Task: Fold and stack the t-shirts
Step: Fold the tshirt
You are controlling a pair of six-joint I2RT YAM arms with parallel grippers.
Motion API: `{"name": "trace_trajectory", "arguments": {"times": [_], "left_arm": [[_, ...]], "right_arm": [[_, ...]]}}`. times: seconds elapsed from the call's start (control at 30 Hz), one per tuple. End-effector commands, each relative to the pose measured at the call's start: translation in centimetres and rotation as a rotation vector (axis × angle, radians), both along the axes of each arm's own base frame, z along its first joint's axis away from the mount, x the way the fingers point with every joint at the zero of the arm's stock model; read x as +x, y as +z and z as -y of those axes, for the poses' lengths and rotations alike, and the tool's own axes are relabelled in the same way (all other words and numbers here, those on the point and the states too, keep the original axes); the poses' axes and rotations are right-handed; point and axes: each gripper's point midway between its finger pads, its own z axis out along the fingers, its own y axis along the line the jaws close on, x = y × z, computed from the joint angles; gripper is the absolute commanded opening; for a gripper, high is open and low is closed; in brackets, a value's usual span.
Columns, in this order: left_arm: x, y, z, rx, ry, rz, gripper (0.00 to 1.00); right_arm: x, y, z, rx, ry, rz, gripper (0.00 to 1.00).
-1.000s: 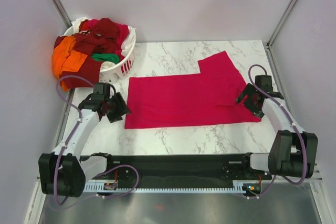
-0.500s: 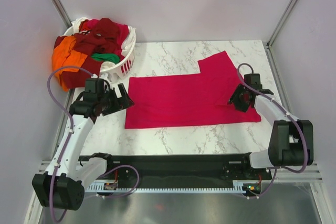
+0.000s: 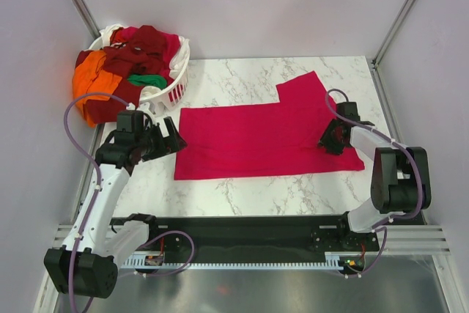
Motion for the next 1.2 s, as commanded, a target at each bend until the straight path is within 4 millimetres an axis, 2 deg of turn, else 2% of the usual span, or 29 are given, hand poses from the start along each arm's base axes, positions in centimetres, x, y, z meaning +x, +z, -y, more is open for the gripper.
{"name": "trace_trajectory", "arguments": {"times": [0.0, 0.17, 0.47, 0.67, 0.77, 0.97, 1.0, 1.03, 1.17], "left_arm": [[0.3, 0.3, -0.1, 0.024, -0.028, 0.043, 1.0], [0.3, 0.2, -0.1, 0.024, -0.024, 0.04, 1.0], [0.3, 0.2, -0.1, 0.024, -0.026, 0.038, 1.0], [0.3, 0.0, -0.1, 0.025, -0.026, 0.032, 1.0], [0.3, 0.1, -0.1, 0.023, -0.027, 0.034, 1.0], [0.3, 0.0, -0.1, 0.023, -0.027, 0.032, 1.0], [0.3, 0.0, -0.1, 0.023, -0.027, 0.032, 1.0], [0.4, 0.0, -0.1, 0.025, -0.027, 0.032, 1.0], [0.3, 0.0, -0.1, 0.025, -0.026, 0.032, 1.0]], "right_arm": [[2.8, 1.1, 0.4, -0.03, 0.003, 0.073, 0.45], [3.2, 1.5, 0.4, -0.029, 0.005, 0.085, 0.44], [4.1, 4.2, 0.8, -0.033, -0.005, 0.14, 0.48], [4.0, 3.0, 1.1, -0.042, -0.009, 0.106, 0.47], [3.8, 2.6, 1.1, -0.042, -0.005, 0.095, 0.42], [3.3, 2.3, 0.7, -0.027, 0.012, 0.091, 0.14], [3.2, 2.2, 0.7, -0.028, 0.011, 0.09, 0.06], [3.2, 2.1, 0.7, -0.028, 0.011, 0.089, 0.02], [3.6, 2.5, -0.5, 0.02, 0.042, 0.106, 0.0]]}}
